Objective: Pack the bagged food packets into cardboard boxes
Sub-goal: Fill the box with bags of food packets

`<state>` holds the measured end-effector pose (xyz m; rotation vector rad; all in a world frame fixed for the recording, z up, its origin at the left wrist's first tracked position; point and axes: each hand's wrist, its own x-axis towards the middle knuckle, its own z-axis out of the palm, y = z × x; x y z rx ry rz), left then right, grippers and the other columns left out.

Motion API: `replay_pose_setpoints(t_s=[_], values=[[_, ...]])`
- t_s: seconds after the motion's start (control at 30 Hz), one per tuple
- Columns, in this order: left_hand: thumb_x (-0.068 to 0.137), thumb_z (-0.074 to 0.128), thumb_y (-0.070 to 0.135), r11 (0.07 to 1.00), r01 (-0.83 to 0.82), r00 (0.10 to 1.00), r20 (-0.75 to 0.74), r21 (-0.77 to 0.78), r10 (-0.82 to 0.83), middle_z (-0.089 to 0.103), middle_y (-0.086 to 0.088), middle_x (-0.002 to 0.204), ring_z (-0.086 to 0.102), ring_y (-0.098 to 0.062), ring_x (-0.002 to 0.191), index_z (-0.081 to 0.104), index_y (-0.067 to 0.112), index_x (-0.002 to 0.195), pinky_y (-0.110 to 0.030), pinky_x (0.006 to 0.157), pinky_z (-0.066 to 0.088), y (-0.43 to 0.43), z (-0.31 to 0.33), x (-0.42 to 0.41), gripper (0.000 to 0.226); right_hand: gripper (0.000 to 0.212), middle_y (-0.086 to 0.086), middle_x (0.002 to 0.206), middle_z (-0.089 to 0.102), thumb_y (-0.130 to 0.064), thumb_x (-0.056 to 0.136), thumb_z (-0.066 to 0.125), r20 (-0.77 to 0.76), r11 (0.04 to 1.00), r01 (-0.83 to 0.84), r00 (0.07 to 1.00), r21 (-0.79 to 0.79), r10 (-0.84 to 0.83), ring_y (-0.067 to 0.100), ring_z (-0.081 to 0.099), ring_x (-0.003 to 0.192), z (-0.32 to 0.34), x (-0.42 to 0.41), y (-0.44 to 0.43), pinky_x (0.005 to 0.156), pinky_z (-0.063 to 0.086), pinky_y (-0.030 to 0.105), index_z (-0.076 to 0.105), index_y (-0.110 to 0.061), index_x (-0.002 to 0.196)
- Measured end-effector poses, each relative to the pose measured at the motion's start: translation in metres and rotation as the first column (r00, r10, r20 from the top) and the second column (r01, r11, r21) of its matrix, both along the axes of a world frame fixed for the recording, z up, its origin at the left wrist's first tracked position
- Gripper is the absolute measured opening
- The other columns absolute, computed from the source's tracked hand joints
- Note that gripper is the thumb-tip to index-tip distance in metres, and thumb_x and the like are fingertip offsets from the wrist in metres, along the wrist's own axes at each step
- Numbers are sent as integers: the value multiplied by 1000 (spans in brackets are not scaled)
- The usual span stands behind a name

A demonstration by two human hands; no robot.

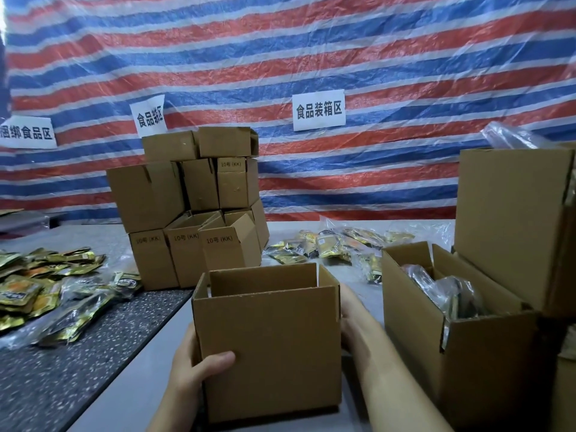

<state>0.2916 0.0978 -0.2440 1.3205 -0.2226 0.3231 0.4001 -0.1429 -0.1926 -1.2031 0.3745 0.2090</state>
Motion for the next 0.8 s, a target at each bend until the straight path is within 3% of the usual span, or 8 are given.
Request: replay_pose_setpoints(t_s=[0.1, 0.17, 0.23, 0.3, 0.4, 0.5, 0.63, 0.8], values=[[39, 85, 31, 999, -28, 1000, 6, 40, 27, 73, -24, 112, 71, -46, 99, 65, 13, 121, -57, 81, 57, 2, -4, 2, 86, 8, 12, 60, 63, -9, 94, 62, -40, 999, 24, 999, -25, -25, 23, 59, 40, 4, -1, 0, 37, 52, 31, 68, -4, 96], [40, 85, 32, 999, -12, 1000, -2, 46, 12, 73, -24, 111, 71, -45, 99, 63, 11, 123, -54, 77, 58, 1, -4, 3, 88, 13, 13, 67, 65, -14, 92, 66, -31, 997, 43, 998, -68, -45, 25, 61, 43, 8, 1, -1, 38, 51, 30, 68, -2, 97], [41, 85, 32, 999, -3, 1000, -8, 45, 4, 73, -24, 111, 71, -46, 99, 64, 11, 123, -53, 76, 58, 1, -4, 2, 87, 30, 19, 93, 71, -16, 85, 70, 25, 989, 65, 998, -135, -62, 30, 67, 63, 11, 6, -2, 54, 56, 35, 70, 2, 109], [41, 85, 32, 999, 13, 1000, -12, 39, -12, 73, -24, 111, 71, -47, 99, 66, 13, 120, -52, 75, 58, 1, -4, 1, 83, 41, 22, 117, 69, -19, 83, 73, 80, 983, 96, 993, -155, -84, 34, 69, 89, 16, 9, -2, 80, 60, 45, 68, 0, 119], [40, 88, 33, 998, 43, 999, -16, 49, -42, 74, -23, 110, 72, -44, 97, 71, 19, 114, -46, 70, 61, 1, -4, 1, 77, 51, 17, 124, 68, -28, 85, 76, 119, 963, 132, 987, -237, -106, 35, 67, 107, 20, 11, -6, 97, 55, 49, 64, -5, 129], [34, 97, 45, 994, 82, 996, -29, 68, -81, 73, -23, 111, 72, -44, 98, 72, 21, 114, -44, 70, 61, 1, -2, 0, 87, 56, 14, 124, 67, -28, 84, 75, 128, 940, 146, 986, -309, -111, 33, 66, 109, 22, 8, -11, 94, 54, 41, 60, -6, 134], [36, 98, 49, 990, 109, 994, -36, 93, -107, 73, -22, 112, 72, -43, 100, 71, 23, 116, -43, 72, 61, 3, -2, 1, 88, 49, 15, 125, 67, -25, 93, 68, 136, 932, 128, 987, -338, -86, 26, 61, 88, 29, -3, -12, 63, 47, 31, 58, -2, 134], [40, 97, 50, 988, 110, 993, -52, 109, -105, 73, -22, 115, 71, -43, 103, 71, 22, 119, -47, 75, 61, 5, -4, 2, 88, 15, 11, 89, 59, -23, 96, 60, 228, 886, 189, 969, -425, -97, 19, 49, 67, 45, -12, -10, 54, 35, 29, 61, -8, 96]])
